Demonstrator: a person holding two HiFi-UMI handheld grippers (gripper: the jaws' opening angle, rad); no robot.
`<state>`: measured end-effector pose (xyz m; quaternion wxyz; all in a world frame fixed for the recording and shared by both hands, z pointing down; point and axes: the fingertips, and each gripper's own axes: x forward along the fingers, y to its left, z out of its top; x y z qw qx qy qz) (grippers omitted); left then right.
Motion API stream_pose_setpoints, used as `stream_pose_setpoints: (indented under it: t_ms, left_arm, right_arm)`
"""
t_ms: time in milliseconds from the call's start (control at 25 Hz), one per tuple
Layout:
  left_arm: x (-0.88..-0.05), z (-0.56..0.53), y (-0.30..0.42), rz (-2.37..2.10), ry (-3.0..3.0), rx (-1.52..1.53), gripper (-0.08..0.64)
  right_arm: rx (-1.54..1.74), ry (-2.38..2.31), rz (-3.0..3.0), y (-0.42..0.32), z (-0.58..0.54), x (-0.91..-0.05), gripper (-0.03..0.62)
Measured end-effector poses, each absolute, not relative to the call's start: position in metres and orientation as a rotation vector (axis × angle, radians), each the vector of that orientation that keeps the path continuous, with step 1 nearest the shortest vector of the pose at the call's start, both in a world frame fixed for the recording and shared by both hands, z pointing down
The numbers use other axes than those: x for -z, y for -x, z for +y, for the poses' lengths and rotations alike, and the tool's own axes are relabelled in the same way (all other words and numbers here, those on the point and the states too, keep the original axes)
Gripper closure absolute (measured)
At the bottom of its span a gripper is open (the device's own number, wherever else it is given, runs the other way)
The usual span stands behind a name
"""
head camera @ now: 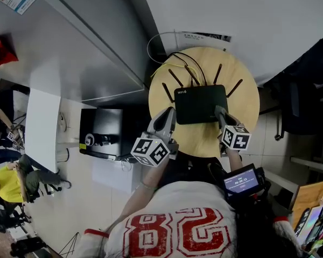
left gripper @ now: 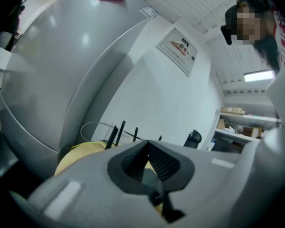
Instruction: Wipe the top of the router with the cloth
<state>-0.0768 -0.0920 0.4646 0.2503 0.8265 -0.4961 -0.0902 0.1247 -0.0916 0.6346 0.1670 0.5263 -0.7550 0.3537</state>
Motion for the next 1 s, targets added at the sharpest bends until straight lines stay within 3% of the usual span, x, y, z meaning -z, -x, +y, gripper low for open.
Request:
stream_pose_setpoints:
  t_ms: [320,520,1000]
  left_arm:
    - [-0.459,-0.081,0.097,-1.419,-2.227,0.261,0.565]
    - [-0.461,-0.078,0.118,-1.485,-2.188,0.267,0.565]
    - [-0.464,-0.077,0.107,-1.451,-2.191,0.267,0.565]
  right_arm:
    - [-0.91,-1.01,-2.342,0.009,-0.063,-0.631,0.551]
    - [-0.851,-0.832,-2.375,0.053,-0.051,-0.634,0.551]
    - [-0.938,-1.062,-2.285,-0.019,-0.056,-0.644,0.551]
